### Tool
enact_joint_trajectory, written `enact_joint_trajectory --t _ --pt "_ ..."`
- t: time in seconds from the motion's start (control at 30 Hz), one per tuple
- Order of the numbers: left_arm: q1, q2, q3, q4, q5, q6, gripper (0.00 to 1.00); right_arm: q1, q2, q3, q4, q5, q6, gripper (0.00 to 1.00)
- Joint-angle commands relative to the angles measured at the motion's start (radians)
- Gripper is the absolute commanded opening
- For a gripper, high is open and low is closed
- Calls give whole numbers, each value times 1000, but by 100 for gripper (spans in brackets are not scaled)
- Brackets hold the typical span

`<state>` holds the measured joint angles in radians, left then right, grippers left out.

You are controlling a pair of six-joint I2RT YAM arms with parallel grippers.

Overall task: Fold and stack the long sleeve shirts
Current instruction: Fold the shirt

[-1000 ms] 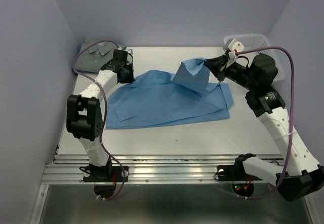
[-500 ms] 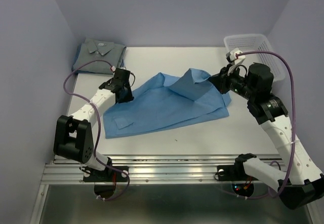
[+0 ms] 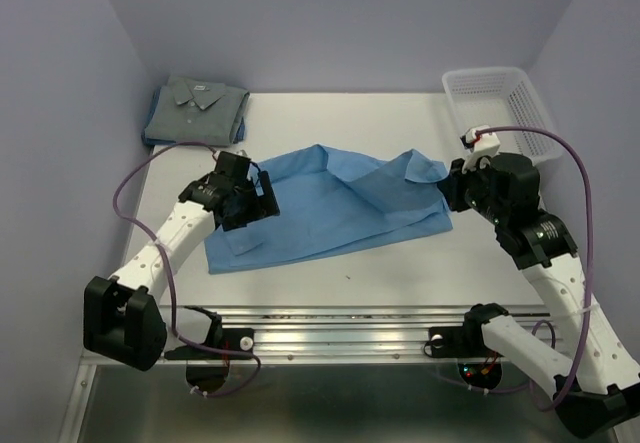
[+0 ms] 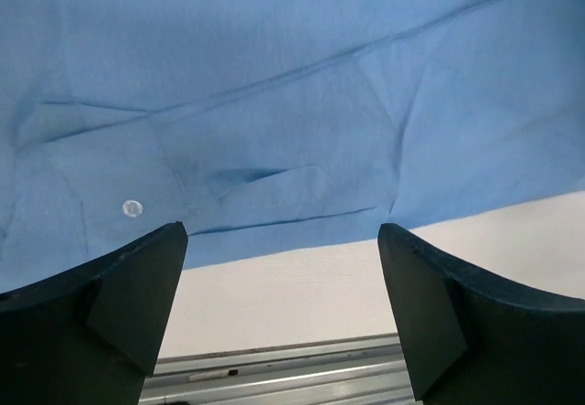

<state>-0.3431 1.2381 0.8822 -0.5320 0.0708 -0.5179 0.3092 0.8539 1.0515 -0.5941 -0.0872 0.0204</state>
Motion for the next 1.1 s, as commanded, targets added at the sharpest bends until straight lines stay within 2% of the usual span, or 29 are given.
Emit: enact_joint_trajectory --t 0.0,0.1,0.17,0.27,0.3,0.33,0.37,0.4,0.43,0.67,0.87,1.07 --pt "3 -11 182 -114 -165 -73 99 2 -41 -39 -41 113 35 1" --pt "53 62 332 -132 -274 -111 99 2 -53 -62 -50 176 56 1" --pt "90 130 438 -108 -249 -79 99 2 -56 -67 -55 248 75 1" --pt "136 320 587 -132 -163 -27 99 2 -61 -64 -78 351 93 1" --pt "141 433 686 -196 -201 -24 99 2 -68 -64 -88 362 101 1" --pt "142 489 687 -197 -225 -27 99 2 -73 -64 -92 368 99 1" --pt "144 592 827 -283 -267 -24 99 2 -87 -67 -96 374 104 1" --pt "144 639 828 -284 -279 -25 99 2 -87 -67 -96 379 105 1" --pt "144 676 904 -308 -284 -19 99 2 -98 -70 -99 380 104 1" --pt "148 924 1165 -371 -218 45 99 2 -119 -54 -128 429 130 1" --pt "164 1027 1249 -407 -207 21 99 2 -150 -56 -130 425 150 1" --pt "196 1011 1230 -387 -168 -11 99 2 -179 -56 -130 419 154 1"
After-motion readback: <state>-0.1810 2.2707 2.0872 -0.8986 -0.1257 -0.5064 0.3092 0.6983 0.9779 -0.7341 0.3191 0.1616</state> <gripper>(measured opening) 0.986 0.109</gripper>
